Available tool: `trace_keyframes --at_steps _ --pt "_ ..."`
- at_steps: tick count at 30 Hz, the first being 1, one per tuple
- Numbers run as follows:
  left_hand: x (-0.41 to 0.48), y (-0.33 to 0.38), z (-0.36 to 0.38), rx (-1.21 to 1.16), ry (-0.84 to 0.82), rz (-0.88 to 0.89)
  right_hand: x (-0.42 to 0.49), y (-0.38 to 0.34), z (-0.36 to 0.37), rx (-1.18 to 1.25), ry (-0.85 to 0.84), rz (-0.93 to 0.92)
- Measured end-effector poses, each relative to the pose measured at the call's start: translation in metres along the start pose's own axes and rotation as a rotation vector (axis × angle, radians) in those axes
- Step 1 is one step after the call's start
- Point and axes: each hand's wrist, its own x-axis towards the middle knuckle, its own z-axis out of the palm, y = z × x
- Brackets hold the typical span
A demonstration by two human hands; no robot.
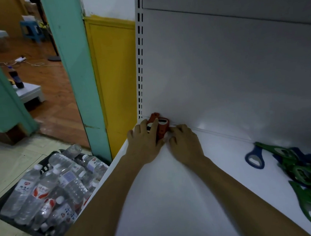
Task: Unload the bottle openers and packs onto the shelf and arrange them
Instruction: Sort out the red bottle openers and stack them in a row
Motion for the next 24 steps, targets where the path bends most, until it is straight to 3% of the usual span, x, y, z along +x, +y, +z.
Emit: trace_keyframes --at_steps 5,9,14,20,24 --pt "0.001 0.000 -0.001 -0.084 0.003 -0.003 -0.003 -0.005 -0.004 0.062 0.067 0.000" --pt "0.000 0.002 -0.001 -0.080 -0.009 -0.007 -0.008 -0.013 -0.005 -0.105 0.192 -0.159" --pt "0.000 0.004 -0.001 -0.043 -0.034 -0.013 -0.007 -0.012 -0.002 -0.179 0.180 -0.203" --pt "-0.002 0.007 -0.016 -0.004 -0.095 -0.035 -0.015 -0.010 -0.014 0.144 0.114 -0.025" --pt "-0.012 0.032 -0.042 -0.054 0.086 0.211 -0.045 0.007 -0.048 0.314 0.219 -0.023"
